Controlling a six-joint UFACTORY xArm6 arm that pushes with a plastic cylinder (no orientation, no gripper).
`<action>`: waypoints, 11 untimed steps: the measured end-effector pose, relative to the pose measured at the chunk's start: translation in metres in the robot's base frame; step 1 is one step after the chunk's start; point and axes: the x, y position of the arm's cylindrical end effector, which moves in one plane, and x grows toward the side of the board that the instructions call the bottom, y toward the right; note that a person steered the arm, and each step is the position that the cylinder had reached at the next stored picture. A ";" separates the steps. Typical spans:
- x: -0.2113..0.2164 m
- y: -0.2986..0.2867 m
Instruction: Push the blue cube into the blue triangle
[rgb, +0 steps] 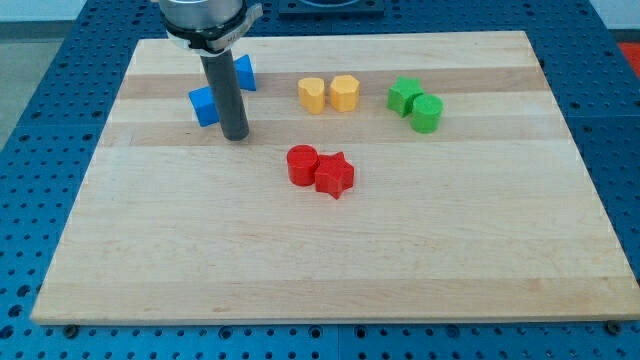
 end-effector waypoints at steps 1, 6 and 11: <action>0.000 -0.027; -0.027 -0.061; -0.009 -0.044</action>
